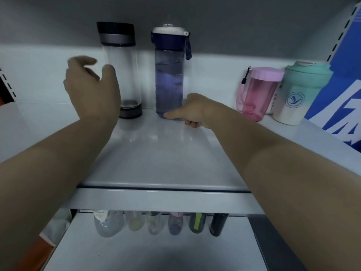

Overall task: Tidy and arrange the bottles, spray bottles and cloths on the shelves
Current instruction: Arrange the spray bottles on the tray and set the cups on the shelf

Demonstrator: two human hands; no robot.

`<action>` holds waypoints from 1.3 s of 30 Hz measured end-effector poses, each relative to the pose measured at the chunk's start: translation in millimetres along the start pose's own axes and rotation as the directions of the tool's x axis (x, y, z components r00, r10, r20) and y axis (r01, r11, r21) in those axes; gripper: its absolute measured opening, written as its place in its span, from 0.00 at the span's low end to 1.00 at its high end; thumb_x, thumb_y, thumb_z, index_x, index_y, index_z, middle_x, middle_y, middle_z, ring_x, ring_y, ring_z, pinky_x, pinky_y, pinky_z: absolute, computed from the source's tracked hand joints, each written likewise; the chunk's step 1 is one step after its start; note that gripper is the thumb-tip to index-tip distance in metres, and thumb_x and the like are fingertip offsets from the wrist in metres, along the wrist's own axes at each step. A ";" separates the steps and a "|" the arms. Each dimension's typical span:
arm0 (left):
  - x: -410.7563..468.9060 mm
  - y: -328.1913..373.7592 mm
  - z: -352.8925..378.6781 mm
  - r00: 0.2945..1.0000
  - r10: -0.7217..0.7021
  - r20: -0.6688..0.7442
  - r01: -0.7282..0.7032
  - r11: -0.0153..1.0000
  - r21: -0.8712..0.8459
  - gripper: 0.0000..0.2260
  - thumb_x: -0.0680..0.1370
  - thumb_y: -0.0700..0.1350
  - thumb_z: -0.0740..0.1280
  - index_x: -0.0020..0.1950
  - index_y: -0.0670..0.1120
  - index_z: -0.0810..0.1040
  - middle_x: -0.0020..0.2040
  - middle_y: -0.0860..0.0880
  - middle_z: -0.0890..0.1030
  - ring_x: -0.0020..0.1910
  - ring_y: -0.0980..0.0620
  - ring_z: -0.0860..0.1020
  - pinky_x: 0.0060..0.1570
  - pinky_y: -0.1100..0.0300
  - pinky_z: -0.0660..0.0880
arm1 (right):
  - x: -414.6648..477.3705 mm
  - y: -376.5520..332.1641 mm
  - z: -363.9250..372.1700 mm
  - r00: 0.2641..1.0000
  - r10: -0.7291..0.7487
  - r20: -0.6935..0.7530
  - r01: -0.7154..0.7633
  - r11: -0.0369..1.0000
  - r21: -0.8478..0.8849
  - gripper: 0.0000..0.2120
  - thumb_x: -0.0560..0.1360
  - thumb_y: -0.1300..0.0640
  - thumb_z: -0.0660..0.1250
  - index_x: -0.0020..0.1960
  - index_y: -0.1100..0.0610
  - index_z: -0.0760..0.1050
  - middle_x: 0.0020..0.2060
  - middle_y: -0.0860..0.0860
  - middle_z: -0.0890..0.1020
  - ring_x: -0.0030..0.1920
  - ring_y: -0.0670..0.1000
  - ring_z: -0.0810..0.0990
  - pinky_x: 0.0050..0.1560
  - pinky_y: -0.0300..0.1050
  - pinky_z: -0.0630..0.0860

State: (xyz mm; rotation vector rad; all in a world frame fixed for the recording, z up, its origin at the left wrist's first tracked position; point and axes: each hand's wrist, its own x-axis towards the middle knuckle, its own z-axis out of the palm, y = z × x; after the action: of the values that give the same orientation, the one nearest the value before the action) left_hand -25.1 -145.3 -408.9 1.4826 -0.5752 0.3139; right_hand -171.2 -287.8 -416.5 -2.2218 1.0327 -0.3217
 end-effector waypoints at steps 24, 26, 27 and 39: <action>-147.2 65.3 190.8 0.574 -0.183 0.798 0.215 0.974 0.069 0.56 0.70 0.54 0.78 0.81 0.53 0.37 0.78 0.47 0.62 0.72 0.48 0.69 0.62 0.59 0.67 | -105.8 166.1 -172.8 0.754 0.518 -0.403 -0.518 0.847 0.120 0.32 0.70 0.40 0.74 0.62 0.60 0.68 0.50 0.56 0.77 0.41 0.54 0.76 0.42 0.47 0.77; -150.5 64.5 202.2 0.566 -0.167 0.807 0.205 0.977 0.058 0.57 0.70 0.51 0.78 0.80 0.53 0.34 0.78 0.47 0.63 0.71 0.48 0.70 0.59 0.61 0.66 | -99.7 165.7 -171.7 0.773 0.492 -0.401 -0.420 0.870 0.258 0.39 0.71 0.37 0.72 0.72 0.59 0.63 0.64 0.56 0.75 0.52 0.53 0.74 0.50 0.49 0.76; -151.0 64.7 207.3 0.567 -0.156 0.809 0.187 0.981 0.058 0.57 0.71 0.51 0.77 0.79 0.53 0.33 0.77 0.46 0.65 0.69 0.48 0.72 0.58 0.61 0.66 | -96.7 163.9 -169.3 0.786 0.491 -0.376 -0.383 0.864 0.327 0.42 0.72 0.37 0.71 0.76 0.58 0.58 0.68 0.56 0.72 0.57 0.52 0.73 0.57 0.50 0.75; -147.0 76.8 243.3 0.594 -0.023 0.804 0.039 0.999 -0.001 0.58 0.70 0.45 0.78 0.79 0.52 0.32 0.70 0.46 0.73 0.63 0.42 0.76 0.64 0.45 0.74 | -60.8 187.2 -163.3 0.811 0.417 -0.411 -0.215 0.865 0.453 0.37 0.66 0.44 0.79 0.67 0.54 0.65 0.56 0.55 0.78 0.39 0.51 0.74 0.33 0.43 0.73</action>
State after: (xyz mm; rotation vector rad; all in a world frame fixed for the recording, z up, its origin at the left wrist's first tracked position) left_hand -228.8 -357.1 -426.3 1.5740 -1.2771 -0.4518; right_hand -398.0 -405.8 -413.1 -1.5918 1.4514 -0.8985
